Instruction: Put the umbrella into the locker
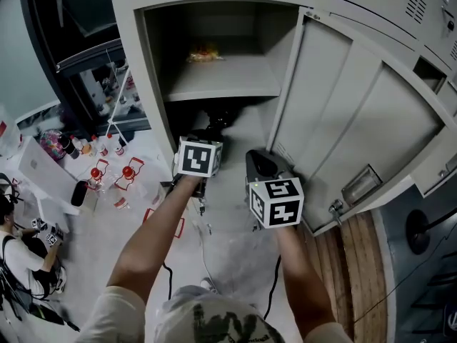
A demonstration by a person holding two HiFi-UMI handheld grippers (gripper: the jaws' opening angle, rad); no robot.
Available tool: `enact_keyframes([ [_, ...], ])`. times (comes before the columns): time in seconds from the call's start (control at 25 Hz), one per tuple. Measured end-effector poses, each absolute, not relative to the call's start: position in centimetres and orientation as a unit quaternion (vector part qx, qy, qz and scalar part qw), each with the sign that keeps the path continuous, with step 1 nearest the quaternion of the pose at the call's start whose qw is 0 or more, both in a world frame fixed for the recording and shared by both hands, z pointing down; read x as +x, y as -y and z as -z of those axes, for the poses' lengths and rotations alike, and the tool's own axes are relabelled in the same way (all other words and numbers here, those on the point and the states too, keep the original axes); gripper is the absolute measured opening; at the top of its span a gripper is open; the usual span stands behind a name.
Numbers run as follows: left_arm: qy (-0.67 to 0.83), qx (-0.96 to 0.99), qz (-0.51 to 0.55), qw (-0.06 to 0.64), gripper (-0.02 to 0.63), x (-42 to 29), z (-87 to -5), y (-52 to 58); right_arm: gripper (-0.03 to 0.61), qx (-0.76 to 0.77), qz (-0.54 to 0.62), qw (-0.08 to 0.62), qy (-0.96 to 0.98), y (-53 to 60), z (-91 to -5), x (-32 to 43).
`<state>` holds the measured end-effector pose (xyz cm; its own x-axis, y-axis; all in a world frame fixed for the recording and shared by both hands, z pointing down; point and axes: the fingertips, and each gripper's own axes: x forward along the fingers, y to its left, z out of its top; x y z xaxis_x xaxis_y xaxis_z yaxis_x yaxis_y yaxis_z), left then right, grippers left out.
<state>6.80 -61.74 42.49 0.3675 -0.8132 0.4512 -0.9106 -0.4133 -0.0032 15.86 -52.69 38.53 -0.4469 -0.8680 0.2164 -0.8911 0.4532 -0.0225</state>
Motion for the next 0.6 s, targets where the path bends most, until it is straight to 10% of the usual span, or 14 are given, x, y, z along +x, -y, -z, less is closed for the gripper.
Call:
enact_keyframes([
  [0.6,0.552,0.811,-0.158,0.109,0.262,5.5,-40.0,56.8,-0.005,0.491,-0.062,0.084,0.865,49.3,-37.5,15.3],
])
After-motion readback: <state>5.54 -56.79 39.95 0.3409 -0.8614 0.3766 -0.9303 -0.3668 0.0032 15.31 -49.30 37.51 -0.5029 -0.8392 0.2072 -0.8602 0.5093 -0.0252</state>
